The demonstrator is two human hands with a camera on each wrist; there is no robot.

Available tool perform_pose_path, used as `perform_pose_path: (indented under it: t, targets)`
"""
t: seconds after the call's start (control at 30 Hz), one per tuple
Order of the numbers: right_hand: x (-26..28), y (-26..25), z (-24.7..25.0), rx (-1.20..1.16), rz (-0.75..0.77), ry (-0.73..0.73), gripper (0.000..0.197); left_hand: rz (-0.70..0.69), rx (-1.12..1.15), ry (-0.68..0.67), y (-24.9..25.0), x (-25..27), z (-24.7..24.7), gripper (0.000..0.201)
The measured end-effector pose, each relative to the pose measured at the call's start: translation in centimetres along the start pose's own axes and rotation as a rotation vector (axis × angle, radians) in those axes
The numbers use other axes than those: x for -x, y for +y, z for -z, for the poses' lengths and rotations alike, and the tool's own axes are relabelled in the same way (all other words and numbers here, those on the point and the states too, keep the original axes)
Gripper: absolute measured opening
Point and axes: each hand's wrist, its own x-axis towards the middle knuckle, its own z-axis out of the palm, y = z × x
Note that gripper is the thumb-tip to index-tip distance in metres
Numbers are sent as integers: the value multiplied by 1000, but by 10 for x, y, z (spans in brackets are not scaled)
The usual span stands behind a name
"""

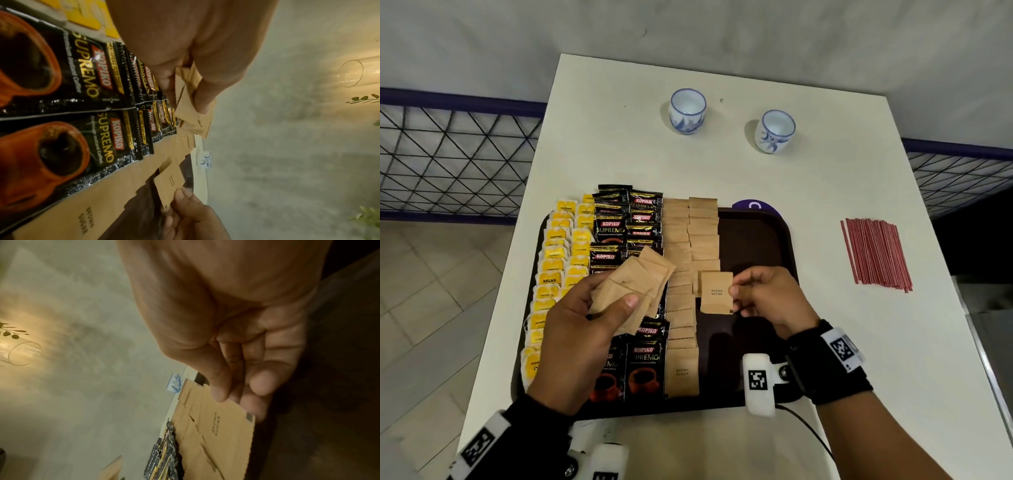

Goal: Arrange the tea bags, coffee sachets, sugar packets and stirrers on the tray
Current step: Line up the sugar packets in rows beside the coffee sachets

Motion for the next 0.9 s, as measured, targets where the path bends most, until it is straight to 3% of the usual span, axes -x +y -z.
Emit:
perform_pose_path:
  t: [0.67,0.83,0.9]
  targets:
    - [-5,-3,-24,341,80,182,15,57,53,-59,-3,2,-3,37]
    - [-1,-6,-21,436,197,239,6,80,58,-94,-2,-1,-4,38]
    - [5,-13,-23,324,291,167,7,90,57,-113,-2,-2,-4,37]
